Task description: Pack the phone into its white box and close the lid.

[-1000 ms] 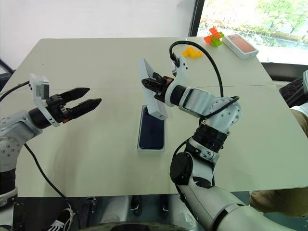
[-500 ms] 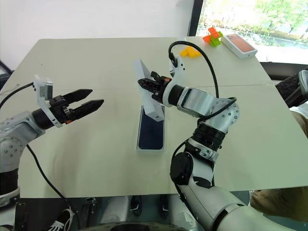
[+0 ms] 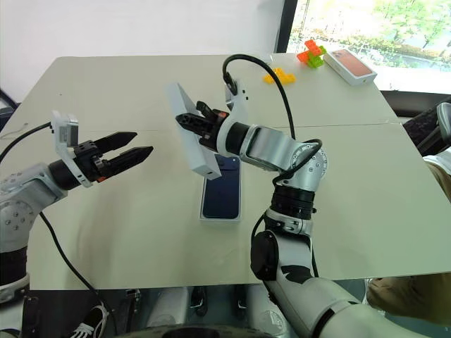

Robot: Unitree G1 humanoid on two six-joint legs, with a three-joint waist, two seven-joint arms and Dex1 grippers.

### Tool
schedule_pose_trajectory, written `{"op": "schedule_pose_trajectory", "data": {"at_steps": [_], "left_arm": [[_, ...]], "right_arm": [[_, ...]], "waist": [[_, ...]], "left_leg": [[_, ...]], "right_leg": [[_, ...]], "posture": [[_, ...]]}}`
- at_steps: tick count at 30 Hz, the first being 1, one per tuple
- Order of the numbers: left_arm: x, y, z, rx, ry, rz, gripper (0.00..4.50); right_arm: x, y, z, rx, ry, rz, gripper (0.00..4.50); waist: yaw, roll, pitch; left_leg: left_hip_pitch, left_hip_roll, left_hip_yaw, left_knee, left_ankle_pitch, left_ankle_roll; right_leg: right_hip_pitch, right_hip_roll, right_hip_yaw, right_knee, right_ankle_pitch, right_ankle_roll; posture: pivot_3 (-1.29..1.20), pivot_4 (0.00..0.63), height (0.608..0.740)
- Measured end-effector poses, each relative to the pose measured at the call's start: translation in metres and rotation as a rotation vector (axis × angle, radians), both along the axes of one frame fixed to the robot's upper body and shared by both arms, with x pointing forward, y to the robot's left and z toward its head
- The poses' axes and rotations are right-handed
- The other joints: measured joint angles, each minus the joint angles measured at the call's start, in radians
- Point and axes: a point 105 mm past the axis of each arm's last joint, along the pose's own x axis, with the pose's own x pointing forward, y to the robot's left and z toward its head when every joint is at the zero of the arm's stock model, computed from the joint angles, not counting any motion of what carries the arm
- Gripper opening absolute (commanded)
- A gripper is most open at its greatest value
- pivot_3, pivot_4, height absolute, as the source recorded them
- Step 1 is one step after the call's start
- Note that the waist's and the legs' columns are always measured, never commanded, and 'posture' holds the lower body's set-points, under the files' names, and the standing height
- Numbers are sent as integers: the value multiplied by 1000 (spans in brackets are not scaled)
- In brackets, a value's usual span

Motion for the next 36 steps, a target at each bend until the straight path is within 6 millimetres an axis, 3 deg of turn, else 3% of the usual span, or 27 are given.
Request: {"op": "schedule_pose_trajectory", "data": {"at_steps": [11,13,15,17,24,36], "left_arm": [[0,0,0,-3,1,0,4500],[-1,-1,0,-3,-1,-6,4500],[-2,0,0,-5,-2,-1,4500],[-2,1,-2,-6,7,1,4500],[-4,-2,-2,0,4,-9,4500],[-9,0,-13,1,41,-10,4500]], "right_arm": [[-7,21,4,41,81,0,51],[-10,14,-19,58,155,-21,51],[-15,6,-75,71,353,-48,51],[-19,10,-77,109,368,-23,51],[-20,17,-79,113,384,-29,51],[-6,8,-74,144,403,-166,51]], "waist": [[1,0,0],[3,-4,-4],[8,-6,-6],[3,1,-4],[6,-1,-4],[7,0,-5]], "left_leg": [[0,0,0,0,0,0],[1,0,0,-3,0,0],[0,0,-1,-3,-1,1],[0,-1,1,-1,-2,3],[0,0,1,0,-2,3],[1,0,1,0,-2,3]], "right_leg": [[0,0,0,-1,0,0],[2,0,0,-4,0,1],[2,0,0,-5,0,1],[2,-1,2,-5,1,4],[3,0,2,-5,2,5],[3,0,2,-6,2,5]], "posture": [[0,150,737],[0,150,737],[0,150,737],[0,150,737],[0,150,737],[0,150,737]]}}
